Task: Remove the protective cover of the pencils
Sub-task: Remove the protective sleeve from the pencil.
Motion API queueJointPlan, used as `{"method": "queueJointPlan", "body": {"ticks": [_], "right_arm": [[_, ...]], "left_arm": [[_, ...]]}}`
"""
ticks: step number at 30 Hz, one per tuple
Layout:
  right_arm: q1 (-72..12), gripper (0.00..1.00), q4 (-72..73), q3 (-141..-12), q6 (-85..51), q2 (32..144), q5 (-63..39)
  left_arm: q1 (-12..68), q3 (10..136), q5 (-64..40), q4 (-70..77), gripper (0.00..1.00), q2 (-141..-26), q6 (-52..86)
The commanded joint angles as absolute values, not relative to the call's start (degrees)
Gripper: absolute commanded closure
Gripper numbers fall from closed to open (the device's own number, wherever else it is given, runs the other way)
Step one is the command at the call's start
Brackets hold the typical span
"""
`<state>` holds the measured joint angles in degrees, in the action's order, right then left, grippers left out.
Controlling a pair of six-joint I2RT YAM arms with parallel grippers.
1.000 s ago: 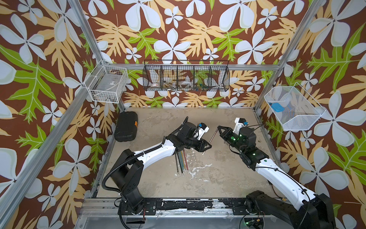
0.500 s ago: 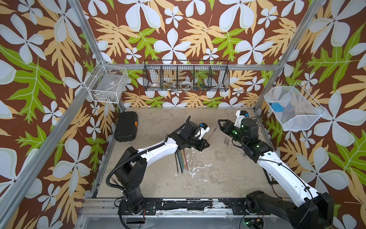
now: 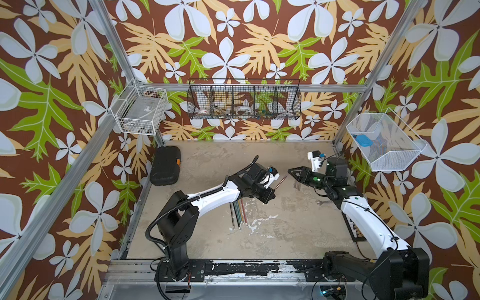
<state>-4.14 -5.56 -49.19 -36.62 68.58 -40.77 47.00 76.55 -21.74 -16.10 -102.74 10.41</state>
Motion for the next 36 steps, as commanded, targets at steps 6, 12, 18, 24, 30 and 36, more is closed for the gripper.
{"method": "queueJointPlan", "body": {"ticks": [6, 12, 18, 24, 30, 36], "right_arm": [[-4.1, 0.67, -0.6, -45.5, -41.1, 70.0, -44.3], [-4.0, 0.68, 3.3, -44.7, -44.3, 71.0, -46.0], [-4.1, 0.69, 7.1, -44.4, -47.7, 72.0, -46.8], [-4.1, 0.87, 7.1, -44.7, -48.2, 72.7, -45.8], [-3.3, 1.00, 5.4, -44.8, -47.8, 72.8, -42.8], [1.1, 1.00, 7.1, -44.9, -48.6, 74.2, -43.3]], "left_arm": [[47.5, 76.8, -22.3, -16.6, 1.00, -102.1, 9.7], [47.8, 76.7, -22.8, -16.4, 1.00, -102.0, 9.7], [48.0, 76.7, -22.7, -16.4, 1.00, -101.9, 9.7], [48.1, 76.6, -22.4, -16.4, 1.00, -101.7, 9.8], [48.1, 76.4, -21.5, -16.2, 1.00, -101.5, 10.0], [48.0, 76.1, -20.9, -16.0, 1.00, -101.3, 10.2]]}}
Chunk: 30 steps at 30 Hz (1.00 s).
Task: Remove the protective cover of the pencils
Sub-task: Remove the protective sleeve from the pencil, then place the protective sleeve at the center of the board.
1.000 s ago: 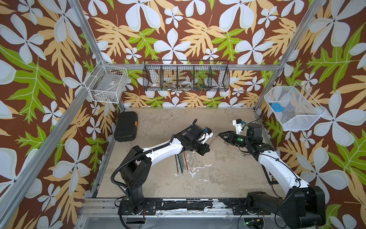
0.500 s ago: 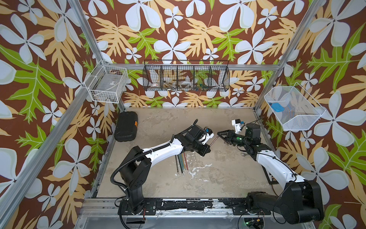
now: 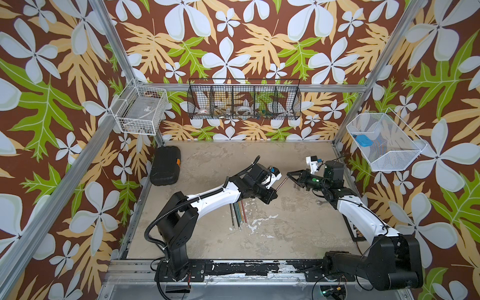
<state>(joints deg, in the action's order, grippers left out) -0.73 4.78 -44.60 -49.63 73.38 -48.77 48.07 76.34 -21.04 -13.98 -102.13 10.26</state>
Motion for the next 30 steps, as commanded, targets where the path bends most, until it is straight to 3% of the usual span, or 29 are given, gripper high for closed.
{"method": "queueJointPlan", "body": {"ticks": [1, 9, 13, 17, 30], "right_arm": [[2.1, 1.00, 7.3, -45.2, -48.6, 74.6, -43.6], [8.1, 1.00, 6.4, -49.1, -47.5, 77.8, -44.0], [8.1, 1.00, -8.2, -53.2, -38.9, 79.7, -28.8], [8.1, 1.00, -12.9, -51.2, -36.0, 82.7, -15.4], [8.1, 0.93, -4.8, -48.2, -28.2, 93.5, -20.0]], "left_arm": [[48.1, 76.1, -20.8, -16.0, 1.00, -101.3, 10.3], [48.1, 76.0, -20.7, -16.0, 1.00, -101.1, 10.4], [48.0, 76.0, -20.3, -16.0, 1.00, -100.9, 10.2], [48.0, 76.1, -20.6, -15.9, 1.00, -100.9, 10.0], [48.1, 76.4, -21.1, -16.3, 1.00, -101.3, 10.0]]}}
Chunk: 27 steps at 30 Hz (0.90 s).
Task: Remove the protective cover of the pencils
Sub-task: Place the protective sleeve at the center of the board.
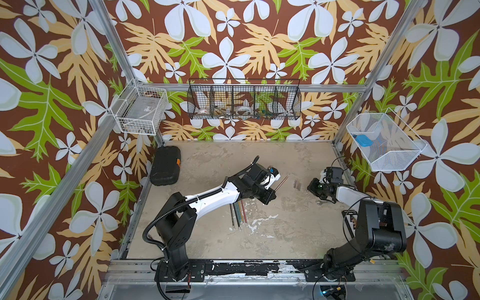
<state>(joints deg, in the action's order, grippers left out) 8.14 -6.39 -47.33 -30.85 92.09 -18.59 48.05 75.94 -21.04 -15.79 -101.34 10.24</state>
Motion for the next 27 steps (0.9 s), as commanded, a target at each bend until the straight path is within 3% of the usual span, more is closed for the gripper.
{"method": "queueJointPlan", "body": {"ticks": [1, 27], "right_arm": [[8.1, 0.92, -4.9, -48.4, -28.0, 94.1, -20.2], [8.1, 0.75, -1.1, -48.3, -29.7, 98.6, -26.6]], "left_arm": [[48.1, 76.5, -21.2, -16.3, 1.00, -101.3, 10.0], [47.9, 76.8, -20.4, -16.8, 1.00, -102.1, 9.9]]}}
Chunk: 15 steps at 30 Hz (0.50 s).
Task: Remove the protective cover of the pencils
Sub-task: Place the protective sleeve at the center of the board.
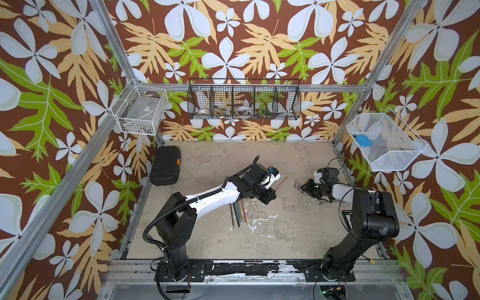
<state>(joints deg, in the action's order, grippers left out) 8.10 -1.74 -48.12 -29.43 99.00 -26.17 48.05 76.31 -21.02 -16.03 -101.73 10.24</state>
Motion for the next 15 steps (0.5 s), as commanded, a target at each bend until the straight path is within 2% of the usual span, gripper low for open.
{"method": "queueJointPlan", "body": {"ticks": [1, 15], "right_arm": [[8.2, 0.75, -0.9, -48.2, -29.8, 98.3, -26.6], [8.1, 0.77, 1.0, -47.5, -31.4, 97.7, -29.1]], "left_arm": [[48.0, 76.8, -20.2, -16.8, 1.00, -102.2, 9.8], [46.2, 77.3, -19.0, -17.2, 1.00, -103.9, 9.9]]}}
